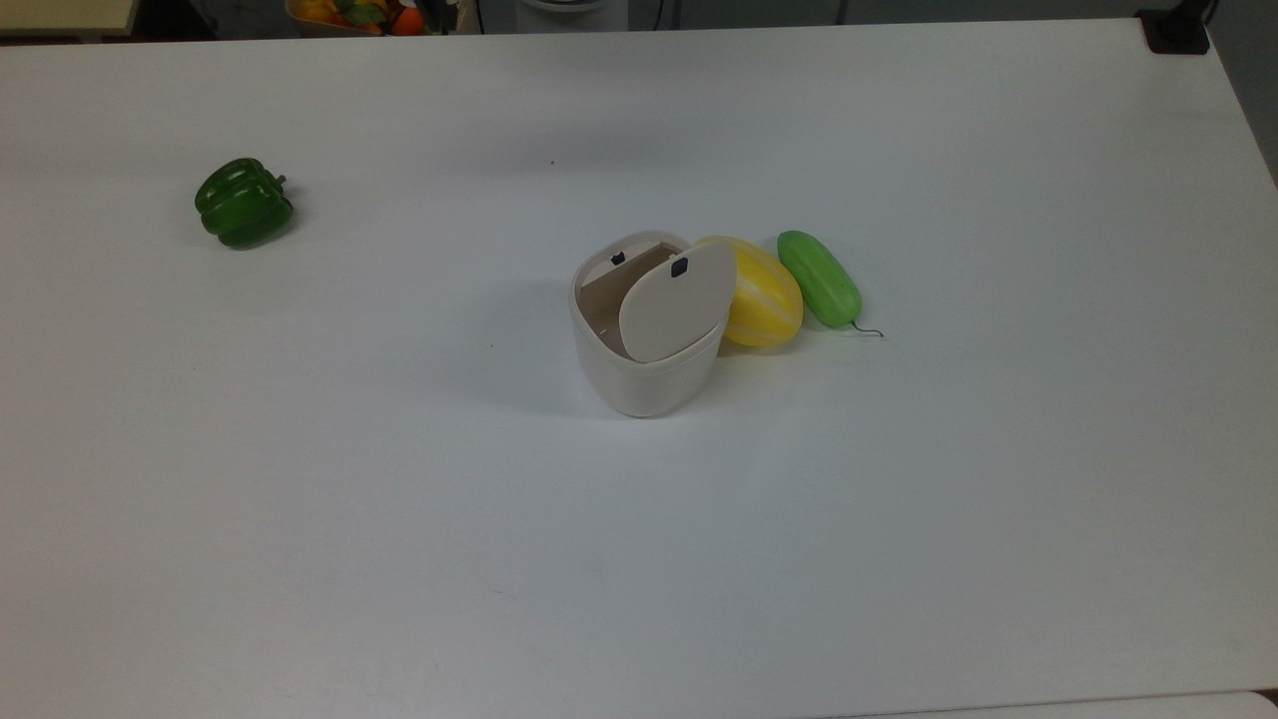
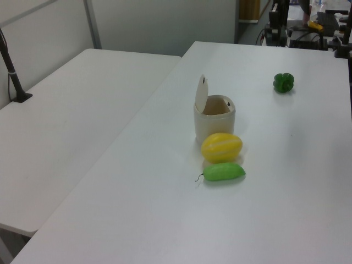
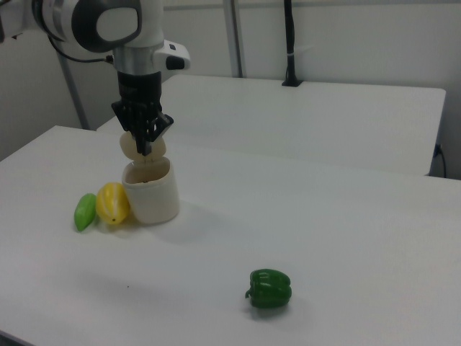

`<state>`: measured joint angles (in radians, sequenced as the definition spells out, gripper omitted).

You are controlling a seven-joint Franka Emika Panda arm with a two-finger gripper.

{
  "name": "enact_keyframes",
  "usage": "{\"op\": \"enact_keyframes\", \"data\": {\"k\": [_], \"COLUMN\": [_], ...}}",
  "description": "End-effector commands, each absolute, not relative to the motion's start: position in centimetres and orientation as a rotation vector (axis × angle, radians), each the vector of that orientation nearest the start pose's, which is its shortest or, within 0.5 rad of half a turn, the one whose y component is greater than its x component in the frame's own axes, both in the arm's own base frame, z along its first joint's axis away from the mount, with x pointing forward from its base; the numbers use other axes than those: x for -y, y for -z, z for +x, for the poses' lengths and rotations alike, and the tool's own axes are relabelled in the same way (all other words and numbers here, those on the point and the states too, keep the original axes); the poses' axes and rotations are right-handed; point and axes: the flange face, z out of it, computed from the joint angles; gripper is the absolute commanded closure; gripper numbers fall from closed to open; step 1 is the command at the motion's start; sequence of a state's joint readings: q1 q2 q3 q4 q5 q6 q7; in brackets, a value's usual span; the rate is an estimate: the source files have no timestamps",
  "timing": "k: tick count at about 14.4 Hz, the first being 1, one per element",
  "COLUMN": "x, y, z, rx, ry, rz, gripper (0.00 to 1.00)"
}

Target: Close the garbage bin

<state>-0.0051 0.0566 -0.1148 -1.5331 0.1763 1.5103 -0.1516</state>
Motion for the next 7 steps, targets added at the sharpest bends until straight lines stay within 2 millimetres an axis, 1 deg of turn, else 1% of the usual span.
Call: {"op": "enact_keyframes", "data": {"k": [1,5,7], "x": [3.8,3.6,2.2], "y": [-60.5,-61.4,-61.5], "z": [56.9,57.9,58.8], "rx": [0.224,0.230,0.258], "ry": [-0.005,0.145,0.214], "rz": [-2.909,-2.900,-2.902], "gripper": [1.00,1.00,1.00]}}
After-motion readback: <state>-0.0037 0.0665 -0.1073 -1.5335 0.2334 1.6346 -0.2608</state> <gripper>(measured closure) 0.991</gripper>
